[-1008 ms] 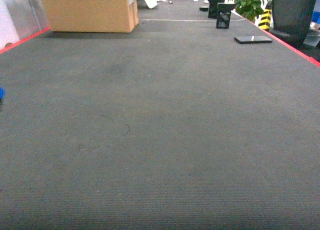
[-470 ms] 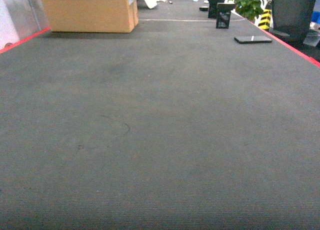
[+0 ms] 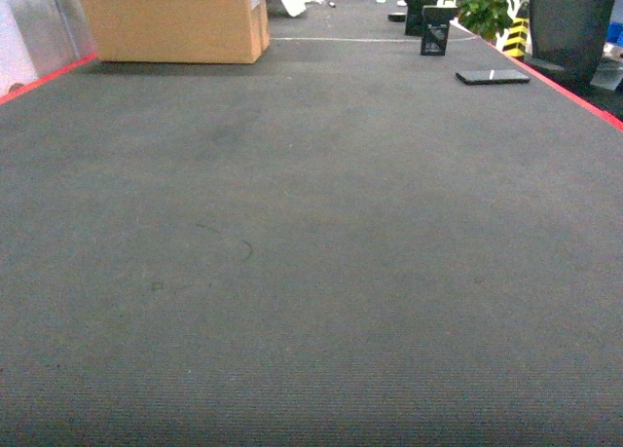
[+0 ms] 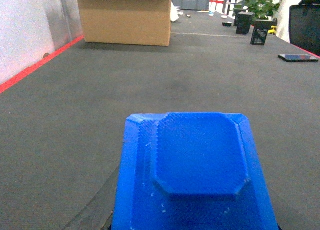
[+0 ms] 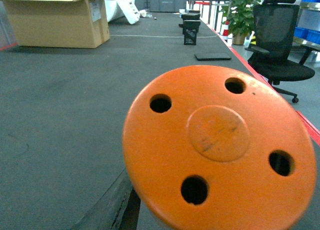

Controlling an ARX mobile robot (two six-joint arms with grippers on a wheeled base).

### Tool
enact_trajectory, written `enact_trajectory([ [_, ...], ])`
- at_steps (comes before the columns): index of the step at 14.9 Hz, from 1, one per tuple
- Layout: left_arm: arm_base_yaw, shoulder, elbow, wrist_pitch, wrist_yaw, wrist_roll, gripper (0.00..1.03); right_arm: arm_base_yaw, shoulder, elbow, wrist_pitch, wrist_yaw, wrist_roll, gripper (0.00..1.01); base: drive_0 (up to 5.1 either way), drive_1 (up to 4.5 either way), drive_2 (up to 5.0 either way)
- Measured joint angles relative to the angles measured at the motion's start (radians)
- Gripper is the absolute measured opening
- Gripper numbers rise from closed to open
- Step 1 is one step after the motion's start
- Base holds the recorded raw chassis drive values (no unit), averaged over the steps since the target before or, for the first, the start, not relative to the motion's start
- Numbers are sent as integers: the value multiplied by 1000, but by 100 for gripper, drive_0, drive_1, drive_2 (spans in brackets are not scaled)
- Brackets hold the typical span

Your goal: Sort blue parts and orange caps into right shelf containers

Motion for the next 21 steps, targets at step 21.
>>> enact_trajectory([
  [21, 138, -648, -40, -576, 139, 3, 42, -323, -496, -56, -426, -327, -14, 44, 0, 0, 0],
])
